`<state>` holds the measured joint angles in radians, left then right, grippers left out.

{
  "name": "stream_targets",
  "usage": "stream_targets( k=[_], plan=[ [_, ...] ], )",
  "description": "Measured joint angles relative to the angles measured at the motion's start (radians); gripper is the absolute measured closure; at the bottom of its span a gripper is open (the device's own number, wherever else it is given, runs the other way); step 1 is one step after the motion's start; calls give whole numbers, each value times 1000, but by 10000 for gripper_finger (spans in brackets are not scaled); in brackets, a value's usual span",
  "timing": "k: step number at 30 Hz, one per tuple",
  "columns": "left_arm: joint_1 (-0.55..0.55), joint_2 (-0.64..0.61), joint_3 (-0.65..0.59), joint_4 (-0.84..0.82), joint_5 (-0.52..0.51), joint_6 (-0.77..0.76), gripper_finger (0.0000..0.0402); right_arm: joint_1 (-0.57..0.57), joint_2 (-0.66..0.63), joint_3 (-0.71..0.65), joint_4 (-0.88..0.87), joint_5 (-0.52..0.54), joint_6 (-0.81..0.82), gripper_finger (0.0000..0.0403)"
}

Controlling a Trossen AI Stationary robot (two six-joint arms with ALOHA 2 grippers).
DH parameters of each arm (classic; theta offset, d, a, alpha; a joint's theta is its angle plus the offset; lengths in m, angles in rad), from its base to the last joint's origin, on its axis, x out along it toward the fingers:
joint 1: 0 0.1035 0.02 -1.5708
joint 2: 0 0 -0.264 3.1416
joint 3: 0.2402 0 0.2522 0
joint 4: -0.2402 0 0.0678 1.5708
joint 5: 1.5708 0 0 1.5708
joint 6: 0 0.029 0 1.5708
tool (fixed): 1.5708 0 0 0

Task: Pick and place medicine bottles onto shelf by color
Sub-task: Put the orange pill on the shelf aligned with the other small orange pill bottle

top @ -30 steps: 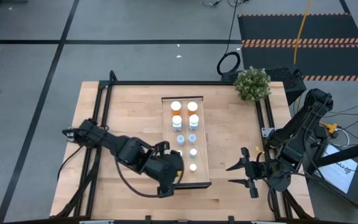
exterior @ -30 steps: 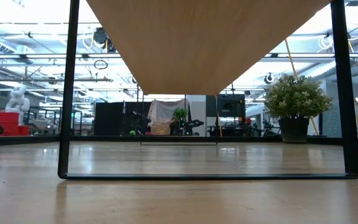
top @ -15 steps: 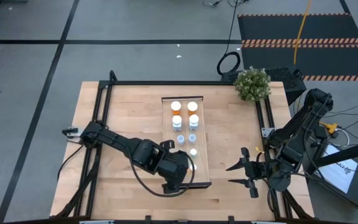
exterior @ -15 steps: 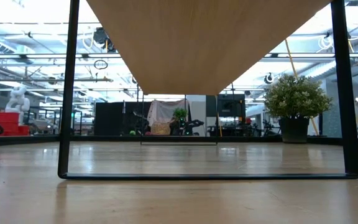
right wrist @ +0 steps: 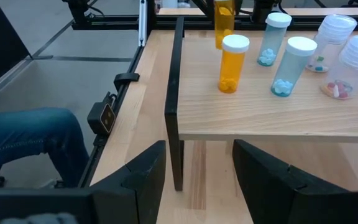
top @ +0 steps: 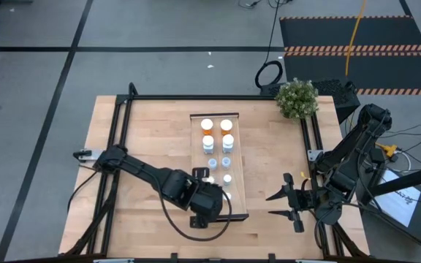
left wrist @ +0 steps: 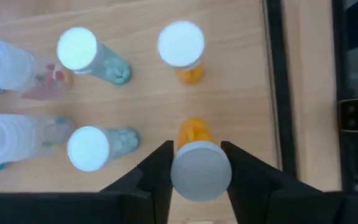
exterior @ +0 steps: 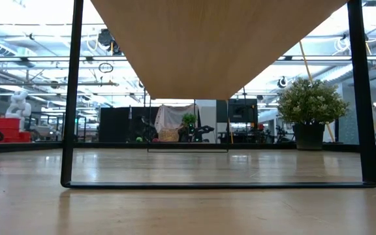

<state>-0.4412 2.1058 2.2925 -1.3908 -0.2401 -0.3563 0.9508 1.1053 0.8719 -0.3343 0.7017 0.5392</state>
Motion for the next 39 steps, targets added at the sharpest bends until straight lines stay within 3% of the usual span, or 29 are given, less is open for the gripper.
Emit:
stream_targets(
  k=[39],
  plan=[
    [28, 35, -2, -11, 13, 75, 272, 0, 0, 0, 1, -1, 3, 220]
  ],
)
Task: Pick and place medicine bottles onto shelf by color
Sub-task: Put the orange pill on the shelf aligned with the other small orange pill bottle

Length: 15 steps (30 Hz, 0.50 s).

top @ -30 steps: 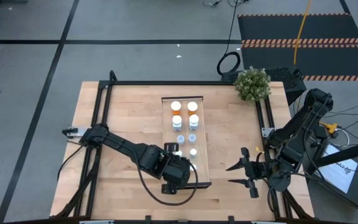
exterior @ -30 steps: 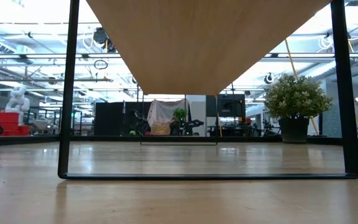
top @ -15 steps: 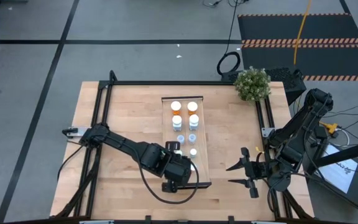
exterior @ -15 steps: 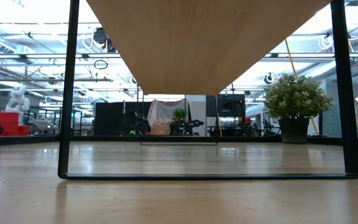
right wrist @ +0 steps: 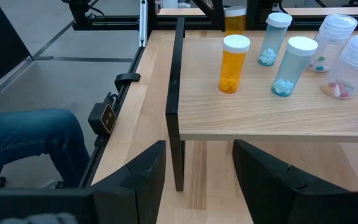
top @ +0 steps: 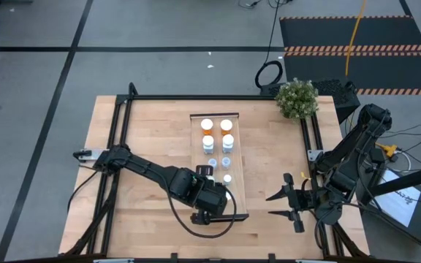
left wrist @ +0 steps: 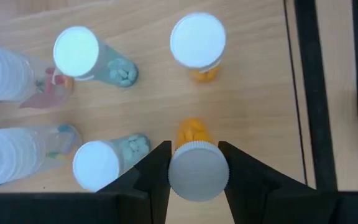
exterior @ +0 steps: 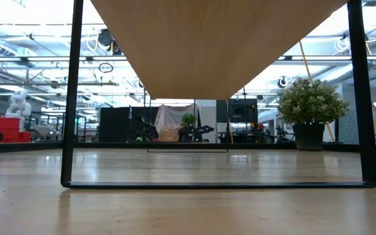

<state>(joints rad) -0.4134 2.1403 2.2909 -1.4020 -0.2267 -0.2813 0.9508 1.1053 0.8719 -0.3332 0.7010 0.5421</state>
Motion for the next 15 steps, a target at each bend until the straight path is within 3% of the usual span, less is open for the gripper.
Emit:
stream_targets(
  k=[15],
  plan=[
    [3, 3, 0, 8, 1, 17, 272, 0, 0, 0, 7, -24, -2, 220]
  ],
)
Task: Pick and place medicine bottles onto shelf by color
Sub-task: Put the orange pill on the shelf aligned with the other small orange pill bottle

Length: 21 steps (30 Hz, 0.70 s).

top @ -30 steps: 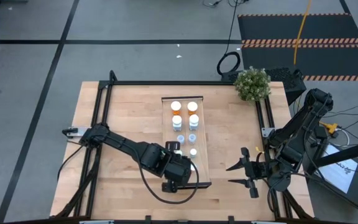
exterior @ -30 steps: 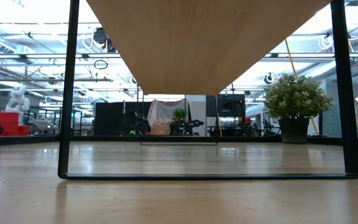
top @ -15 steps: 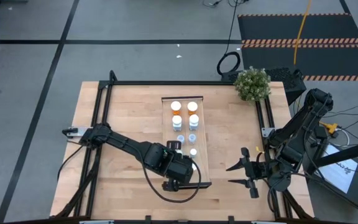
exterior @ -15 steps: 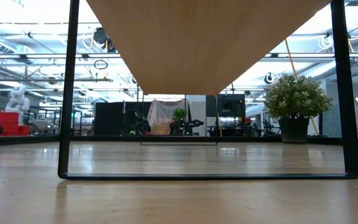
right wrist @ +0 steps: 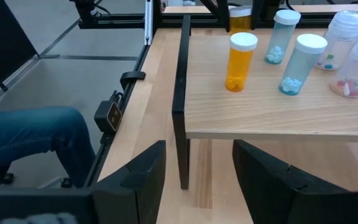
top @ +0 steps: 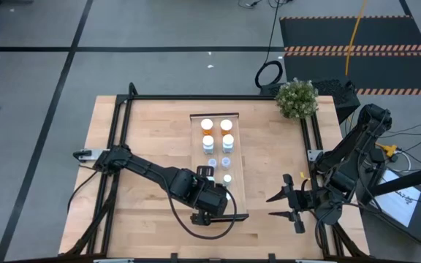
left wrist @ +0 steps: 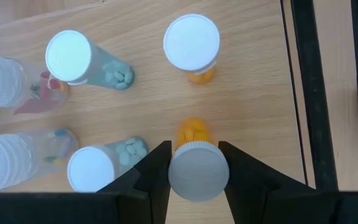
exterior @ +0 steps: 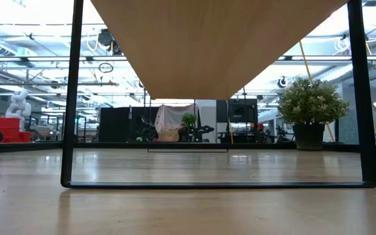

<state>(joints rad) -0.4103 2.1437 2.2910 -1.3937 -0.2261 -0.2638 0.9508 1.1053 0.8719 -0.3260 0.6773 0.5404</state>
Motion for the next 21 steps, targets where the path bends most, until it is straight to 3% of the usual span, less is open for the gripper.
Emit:
stream_targets(
  k=[21],
  plan=[
    [0, 0, 1, -1, 14, 0, 272, 0, 0, 0, 0, 1, -1, 220]
  ],
)
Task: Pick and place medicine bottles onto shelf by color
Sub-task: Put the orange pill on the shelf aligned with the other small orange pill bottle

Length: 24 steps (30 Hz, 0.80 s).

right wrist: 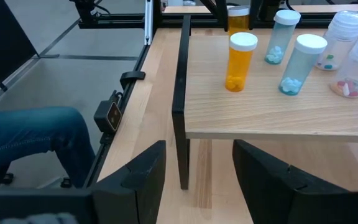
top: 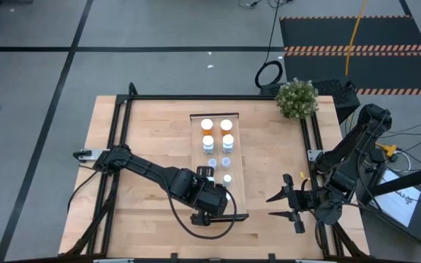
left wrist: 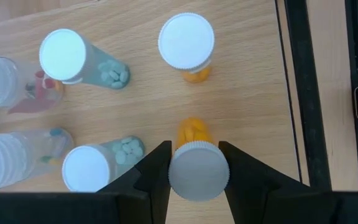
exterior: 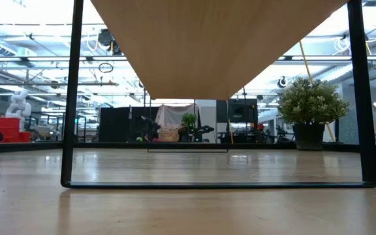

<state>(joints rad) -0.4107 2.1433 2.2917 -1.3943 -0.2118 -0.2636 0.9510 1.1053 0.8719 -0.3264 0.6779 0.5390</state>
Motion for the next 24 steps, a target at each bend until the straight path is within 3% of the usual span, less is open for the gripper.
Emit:
stream_targets(
  k=[15, 24],
  plan=[
    [0, 0, 0, 0, 3, 2, 271, 0, 0, 0, 0, 0, 0, 220],
    [0, -1, 0, 2, 3, -4, 207, 0, 0, 0, 0, 1, 0, 220]
  ],
)
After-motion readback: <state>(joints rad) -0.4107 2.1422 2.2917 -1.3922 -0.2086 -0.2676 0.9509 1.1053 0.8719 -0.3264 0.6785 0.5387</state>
